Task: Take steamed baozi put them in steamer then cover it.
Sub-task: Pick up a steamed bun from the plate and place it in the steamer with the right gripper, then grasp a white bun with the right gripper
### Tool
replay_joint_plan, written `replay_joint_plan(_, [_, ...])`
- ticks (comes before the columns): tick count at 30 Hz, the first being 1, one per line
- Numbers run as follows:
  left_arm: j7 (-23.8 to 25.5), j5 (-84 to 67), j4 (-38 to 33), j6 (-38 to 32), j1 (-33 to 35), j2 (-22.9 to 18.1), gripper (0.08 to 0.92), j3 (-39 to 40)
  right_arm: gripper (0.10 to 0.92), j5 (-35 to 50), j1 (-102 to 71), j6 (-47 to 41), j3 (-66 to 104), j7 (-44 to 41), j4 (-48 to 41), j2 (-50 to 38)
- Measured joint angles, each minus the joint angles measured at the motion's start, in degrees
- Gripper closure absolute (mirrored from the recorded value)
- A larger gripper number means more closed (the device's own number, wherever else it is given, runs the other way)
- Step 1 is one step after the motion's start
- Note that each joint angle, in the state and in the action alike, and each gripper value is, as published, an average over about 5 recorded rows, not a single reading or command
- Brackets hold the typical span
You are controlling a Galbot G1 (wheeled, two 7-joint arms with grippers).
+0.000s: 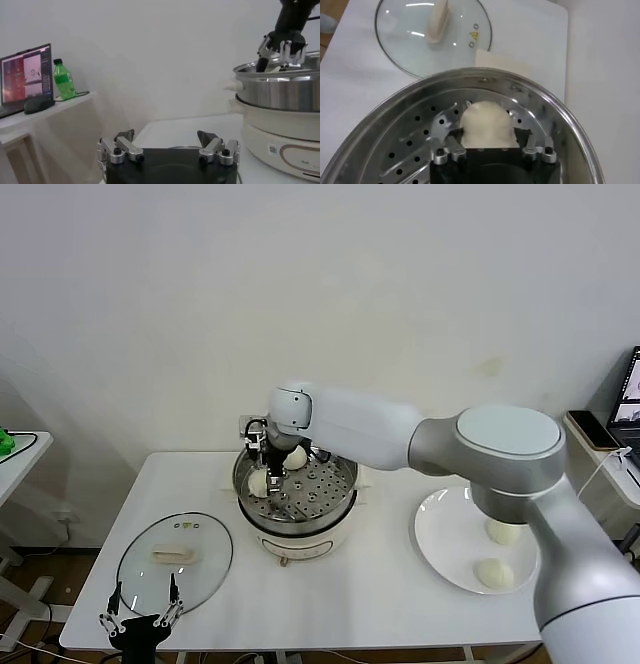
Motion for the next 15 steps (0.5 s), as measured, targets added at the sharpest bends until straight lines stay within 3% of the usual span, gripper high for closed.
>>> replay_joint_plan(15, [0.1, -0.1, -0.4, 0.4, 0.4, 0.5, 0.177, 0.1, 0.203, -4.0, 8.9, 2.5, -0.9, -2.1, 8.9, -9.4])
